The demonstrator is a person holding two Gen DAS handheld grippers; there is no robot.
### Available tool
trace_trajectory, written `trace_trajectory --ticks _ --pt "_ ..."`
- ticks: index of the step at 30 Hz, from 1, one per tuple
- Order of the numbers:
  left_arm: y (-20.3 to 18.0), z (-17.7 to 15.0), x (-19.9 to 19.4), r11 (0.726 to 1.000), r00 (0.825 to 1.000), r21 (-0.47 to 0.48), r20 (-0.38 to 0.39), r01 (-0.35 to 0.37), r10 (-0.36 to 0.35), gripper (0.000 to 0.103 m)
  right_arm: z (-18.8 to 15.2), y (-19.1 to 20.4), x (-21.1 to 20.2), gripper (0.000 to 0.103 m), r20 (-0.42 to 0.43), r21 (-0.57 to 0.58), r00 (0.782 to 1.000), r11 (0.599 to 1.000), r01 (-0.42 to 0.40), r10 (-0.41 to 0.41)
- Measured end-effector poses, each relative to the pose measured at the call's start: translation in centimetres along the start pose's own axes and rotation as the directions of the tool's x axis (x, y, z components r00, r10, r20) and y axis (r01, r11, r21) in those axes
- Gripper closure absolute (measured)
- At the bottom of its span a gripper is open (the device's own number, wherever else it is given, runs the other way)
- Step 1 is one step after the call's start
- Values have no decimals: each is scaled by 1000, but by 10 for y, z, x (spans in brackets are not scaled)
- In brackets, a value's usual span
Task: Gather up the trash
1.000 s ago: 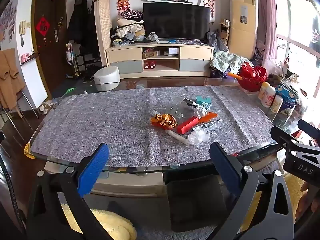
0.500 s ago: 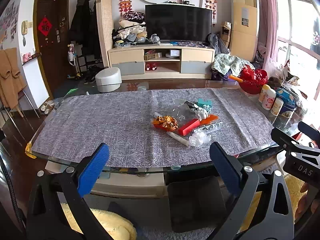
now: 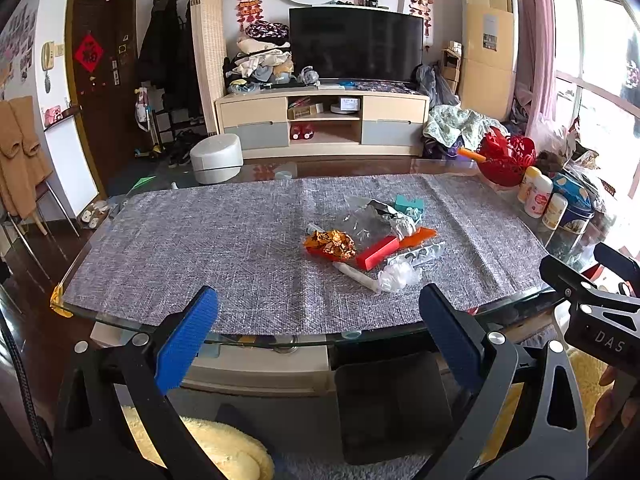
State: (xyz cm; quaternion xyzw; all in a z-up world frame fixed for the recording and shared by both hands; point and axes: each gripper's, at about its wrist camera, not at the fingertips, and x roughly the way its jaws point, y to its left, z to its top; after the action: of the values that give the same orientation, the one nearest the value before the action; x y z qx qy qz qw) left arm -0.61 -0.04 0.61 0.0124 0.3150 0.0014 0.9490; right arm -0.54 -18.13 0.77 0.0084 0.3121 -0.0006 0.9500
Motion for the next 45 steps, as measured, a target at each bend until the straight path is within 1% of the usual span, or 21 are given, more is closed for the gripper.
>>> trace_trajectory --ticks 21,45 --pt "-1 -1 2 1000 1000 5 4 -1 1 8 0 0 -3 3 11 3 1000 1000 0 0" --pt "-2 -1 2 1000 1000 8 -2 -3 3 8 3 -9 -1 3 2 15 1000 1000 5 -5"
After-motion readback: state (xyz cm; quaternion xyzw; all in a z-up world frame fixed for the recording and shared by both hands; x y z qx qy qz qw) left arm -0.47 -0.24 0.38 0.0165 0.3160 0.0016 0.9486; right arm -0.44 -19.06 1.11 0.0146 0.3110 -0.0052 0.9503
